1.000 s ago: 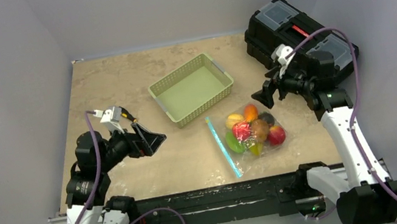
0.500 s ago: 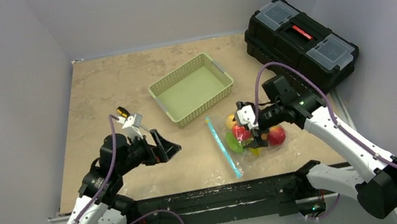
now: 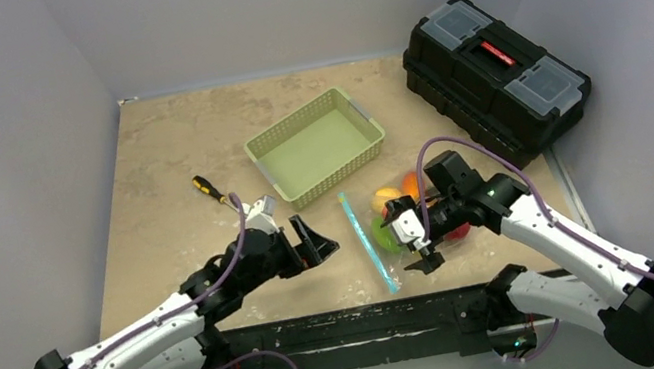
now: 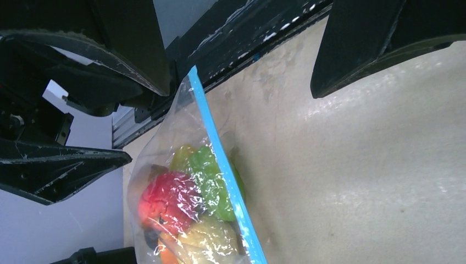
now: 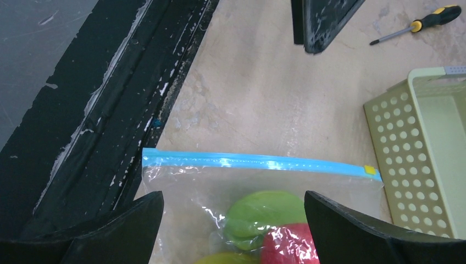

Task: Open the zip-top bag and remove the fake food
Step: Pick up the zipper food storage bag at the center of the board.

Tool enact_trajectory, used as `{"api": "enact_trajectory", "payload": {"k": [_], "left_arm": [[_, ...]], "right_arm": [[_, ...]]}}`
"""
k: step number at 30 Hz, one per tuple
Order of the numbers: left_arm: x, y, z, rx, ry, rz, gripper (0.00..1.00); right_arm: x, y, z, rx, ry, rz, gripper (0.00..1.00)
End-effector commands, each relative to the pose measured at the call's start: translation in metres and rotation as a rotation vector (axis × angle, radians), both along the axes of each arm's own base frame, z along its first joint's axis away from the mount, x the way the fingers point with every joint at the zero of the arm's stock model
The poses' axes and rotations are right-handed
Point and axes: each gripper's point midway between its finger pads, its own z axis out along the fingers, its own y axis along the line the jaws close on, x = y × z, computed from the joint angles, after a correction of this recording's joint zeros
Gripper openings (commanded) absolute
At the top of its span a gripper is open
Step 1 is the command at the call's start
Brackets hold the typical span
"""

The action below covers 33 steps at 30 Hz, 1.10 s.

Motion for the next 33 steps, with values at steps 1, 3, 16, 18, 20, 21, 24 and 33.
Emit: {"api": "enact_trajectory", "payload": {"k": [1, 3, 16, 18, 20, 21, 24, 33], "left_arm": [[0.023, -0.025, 0.02, -0.138, -0.044, 0.14, 0.99], [0.024, -0.034, 0.018, -0.151, -0.034, 0.149, 0.99], [0.022, -0.065, -0.011, -0.21, 0.044, 0.189, 0.97], [0.022, -0.069, -0.014, -0.216, 0.051, 0.183, 0.97], [0.022, -0.071, -0.016, -0.217, 0.055, 0.184, 0.96], [0.021, -0.072, -0.016, -0.22, 0.056, 0.183, 0.96], [0.02, -0.074, -0.019, -0.215, 0.058, 0.179, 0.96], [0.019, -0.088, -0.026, -0.231, 0.079, 0.162, 0.96]], "right_arm": [[0.001, 0.005, 0.012, 0.046, -0.039, 0.01, 0.99], [0.0, 0.004, 0.012, 0.046, -0.037, 0.012, 0.99], [-0.003, 0.001, 0.014, 0.043, -0.04, 0.009, 0.99], [-0.002, 0.001, 0.015, 0.048, -0.038, 0.008, 0.99], [-0.002, 0.001, 0.015, 0.052, -0.035, 0.004, 0.99], [-0.002, 0.001, 0.015, 0.054, -0.033, 0.001, 0.99], [-0.002, 0.001, 0.015, 0.057, -0.029, -0.003, 0.99], [0.0, -0.001, 0.013, 0.059, -0.024, -0.019, 0.99]]}}
